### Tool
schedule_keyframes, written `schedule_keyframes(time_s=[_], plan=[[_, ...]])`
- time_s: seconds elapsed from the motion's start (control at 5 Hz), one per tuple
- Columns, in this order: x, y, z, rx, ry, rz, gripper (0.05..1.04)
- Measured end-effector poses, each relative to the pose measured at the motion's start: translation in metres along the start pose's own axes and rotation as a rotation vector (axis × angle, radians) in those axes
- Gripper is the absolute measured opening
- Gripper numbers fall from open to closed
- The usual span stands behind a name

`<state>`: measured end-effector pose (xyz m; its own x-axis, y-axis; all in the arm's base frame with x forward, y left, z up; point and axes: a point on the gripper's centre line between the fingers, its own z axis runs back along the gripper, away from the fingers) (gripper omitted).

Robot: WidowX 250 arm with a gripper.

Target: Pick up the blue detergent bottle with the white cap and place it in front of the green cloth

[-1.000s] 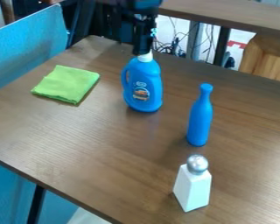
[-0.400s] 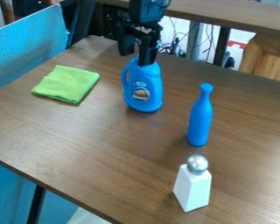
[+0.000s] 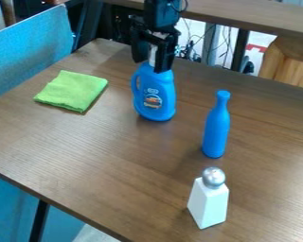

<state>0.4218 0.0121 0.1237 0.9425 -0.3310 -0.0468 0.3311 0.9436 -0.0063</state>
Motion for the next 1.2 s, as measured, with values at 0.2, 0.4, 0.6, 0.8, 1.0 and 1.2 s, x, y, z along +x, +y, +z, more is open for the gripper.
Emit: schedule_keyframes(time_s=[0.2, 0.4, 0.6, 0.8, 1.0, 1.2], plan=[[0.003, 0.002, 0.005, 0.009, -0.008, 0.040, 0.678], [0.006, 0.001, 0.003, 0.006, -0.030, 0.057, 0.500], [0.003, -0.002, 0.003, 0.000, -0.044, 0.058, 0.499], [-0.009, -0.008, 0.005, -0.022, -0.042, 0.038, 0.499], [-0.026, -0.005, 0.026, -0.054, -0.119, -0.033, 0.499], [-0.057, 0.009, 0.040, -0.085, -0.159, -0.103, 0.500]])
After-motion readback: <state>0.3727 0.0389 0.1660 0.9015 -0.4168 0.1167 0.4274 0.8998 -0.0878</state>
